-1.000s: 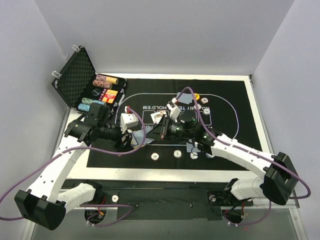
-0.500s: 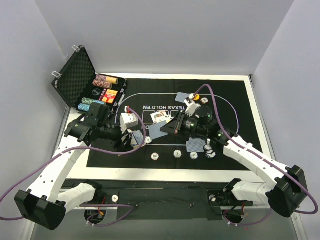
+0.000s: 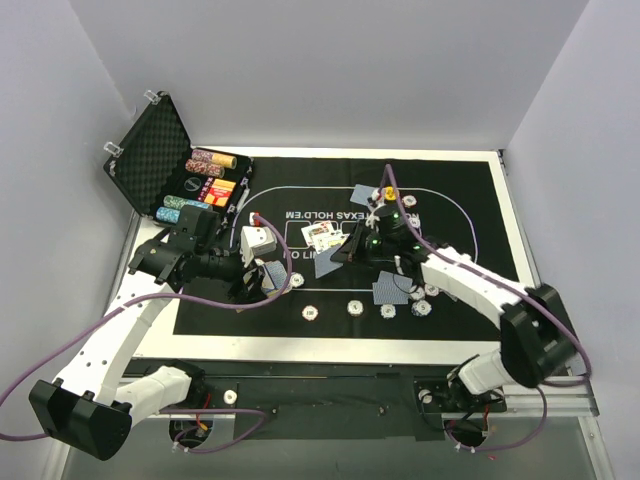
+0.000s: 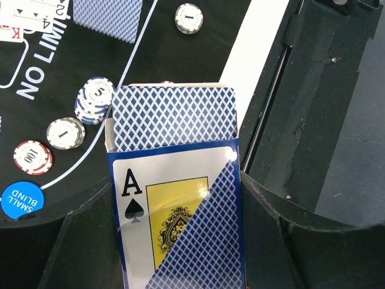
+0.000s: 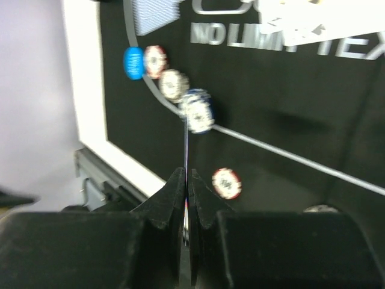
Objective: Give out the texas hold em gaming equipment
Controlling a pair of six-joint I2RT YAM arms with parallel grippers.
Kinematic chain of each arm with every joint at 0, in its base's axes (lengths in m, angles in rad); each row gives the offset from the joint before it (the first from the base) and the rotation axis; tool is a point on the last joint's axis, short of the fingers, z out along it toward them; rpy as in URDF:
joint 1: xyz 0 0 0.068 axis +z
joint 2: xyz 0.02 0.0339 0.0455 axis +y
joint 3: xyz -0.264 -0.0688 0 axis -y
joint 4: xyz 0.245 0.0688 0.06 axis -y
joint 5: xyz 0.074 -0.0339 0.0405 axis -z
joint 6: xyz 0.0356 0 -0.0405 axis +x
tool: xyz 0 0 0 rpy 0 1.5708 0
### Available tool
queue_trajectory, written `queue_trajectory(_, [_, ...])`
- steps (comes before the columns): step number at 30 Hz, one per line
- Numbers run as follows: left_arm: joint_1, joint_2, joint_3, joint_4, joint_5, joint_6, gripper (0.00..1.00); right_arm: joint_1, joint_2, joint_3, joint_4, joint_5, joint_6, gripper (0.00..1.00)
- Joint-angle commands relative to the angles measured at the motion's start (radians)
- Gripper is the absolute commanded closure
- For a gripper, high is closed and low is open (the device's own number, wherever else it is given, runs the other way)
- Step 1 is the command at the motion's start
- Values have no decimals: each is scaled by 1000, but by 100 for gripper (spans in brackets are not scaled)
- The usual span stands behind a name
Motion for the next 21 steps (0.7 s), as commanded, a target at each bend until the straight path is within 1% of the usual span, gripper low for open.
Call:
queue_trajectory(1, [-5, -14, 60, 19, 29, 1, 100, 2, 157, 63, 11, 114, -55, 100])
queue_trajectory(2, [-5, -14, 61, 19, 29, 1, 100, 7, 222, 79, 3, 121, -61, 100])
queue_trajectory(3, [-5, -14, 63, 17, 29, -2, 100, 13, 249, 112, -20, 140, -78, 100])
queue_trajectory(4, [-5, -14, 63, 17, 32, -3, 100, 17, 302, 123, -20, 147, -82, 100])
queue_trajectory(6, [-6, -19, 64, 17, 29, -5, 100, 25, 358, 143, -17, 168, -85, 100])
queue_trajectory(7, [-6, -19, 64, 17, 28, -5, 100, 30, 373, 151, -5, 173, -85, 100])
queue_trajectory(9, [-6, -22, 61, 13, 22, -3, 100, 40, 399, 156, -1, 205, -88, 96])
queue_trajectory(12, [-8, -23, 60, -1, 22, 6, 100, 60, 409, 157, -23, 295, -117, 94])
queue_trajectory(14, [-8, -23, 60, 0, 19, 7, 100, 65, 415, 159, -37, 323, -125, 92])
queue_trajectory(16, [-8, -22, 63, 0, 25, 6, 100, 67, 424, 171, -58, 341, -134, 85])
queue_trajectory(17, [-8, -22, 63, 0, 26, 6, 100, 70, 427, 172, -63, 346, -139, 77])
queue_trajectory(19, [-8, -23, 60, -1, 26, 12, 100, 74, 429, 185, -90, 351, -148, 68])
queue_trajectory(21, [-8, -25, 58, -3, 25, 17, 100, 85, 410, 192, -118, 399, -168, 62])
